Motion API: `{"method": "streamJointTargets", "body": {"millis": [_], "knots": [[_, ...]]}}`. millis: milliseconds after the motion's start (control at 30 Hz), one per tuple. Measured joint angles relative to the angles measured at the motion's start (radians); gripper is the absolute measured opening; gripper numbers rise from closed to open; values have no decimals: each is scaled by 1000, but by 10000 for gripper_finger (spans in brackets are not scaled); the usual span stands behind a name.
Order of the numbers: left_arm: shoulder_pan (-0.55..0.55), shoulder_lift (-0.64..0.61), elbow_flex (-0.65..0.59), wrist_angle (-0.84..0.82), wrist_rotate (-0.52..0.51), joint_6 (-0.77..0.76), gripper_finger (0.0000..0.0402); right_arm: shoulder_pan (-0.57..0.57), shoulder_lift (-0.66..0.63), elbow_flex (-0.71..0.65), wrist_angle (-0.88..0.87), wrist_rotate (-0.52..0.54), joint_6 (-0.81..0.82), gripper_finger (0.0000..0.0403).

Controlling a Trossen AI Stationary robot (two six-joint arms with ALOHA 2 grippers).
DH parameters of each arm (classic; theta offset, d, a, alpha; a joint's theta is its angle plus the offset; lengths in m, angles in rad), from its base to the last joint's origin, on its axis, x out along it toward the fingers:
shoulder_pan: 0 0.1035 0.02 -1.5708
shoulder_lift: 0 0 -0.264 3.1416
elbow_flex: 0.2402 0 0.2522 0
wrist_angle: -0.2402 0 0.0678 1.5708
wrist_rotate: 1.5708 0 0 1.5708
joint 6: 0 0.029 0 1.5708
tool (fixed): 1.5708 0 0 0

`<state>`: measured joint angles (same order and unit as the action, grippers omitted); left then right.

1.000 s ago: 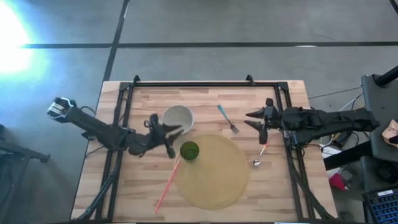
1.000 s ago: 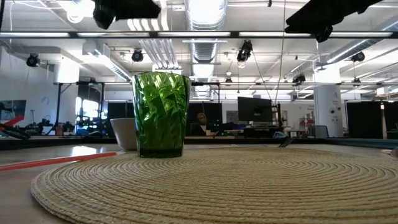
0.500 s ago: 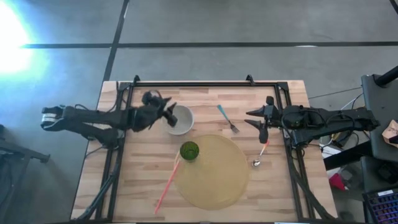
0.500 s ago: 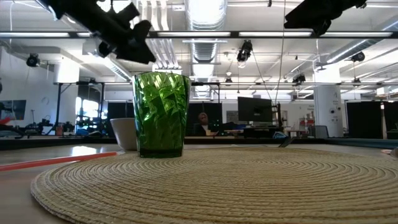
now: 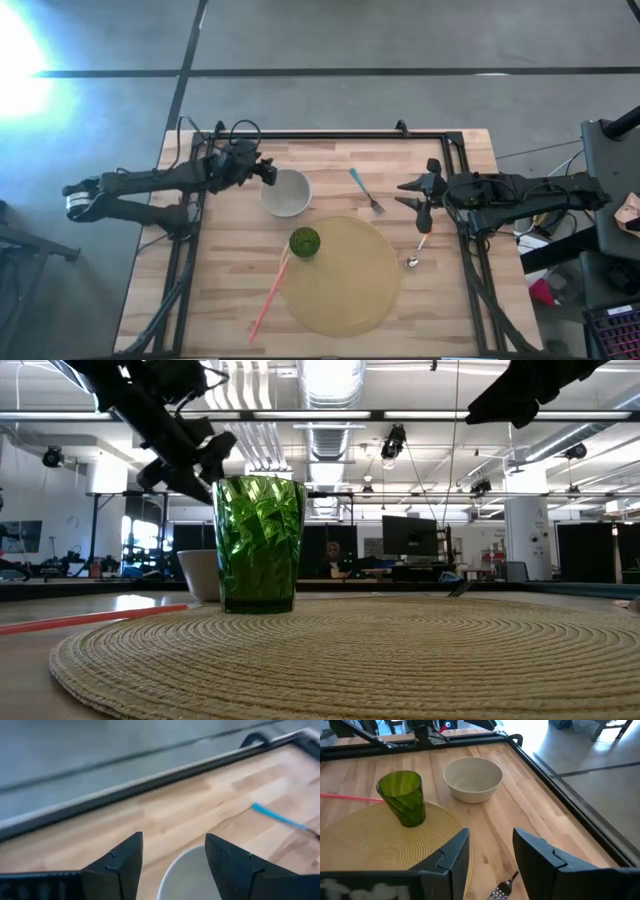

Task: Pick & Place Utensil
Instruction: Put the white bowl on the brown mat to the bottom right of the green cup

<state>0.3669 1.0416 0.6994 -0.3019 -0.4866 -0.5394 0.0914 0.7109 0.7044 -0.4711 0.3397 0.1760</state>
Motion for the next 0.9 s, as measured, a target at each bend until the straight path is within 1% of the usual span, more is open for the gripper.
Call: {"method": "streamJointTargets", "body": {"millis": [167,433,533,733,900], "knots": [[11,0,17,-102,39,-59,207,0,-2,0,-29,-8,6,148],[20,1,18,-112,136,-115,207,0,-2,0,-46,-10,27,148],[34,9,17,-130,139,-116,207,0,-1,0,-43,-10,27,148],[57,58,16,-142,200,-116,207,0,7,0,-27,-7,31,148],[57,114,16,-141,206,-109,207,0,17,-1,-17,-7,32,148]]}}
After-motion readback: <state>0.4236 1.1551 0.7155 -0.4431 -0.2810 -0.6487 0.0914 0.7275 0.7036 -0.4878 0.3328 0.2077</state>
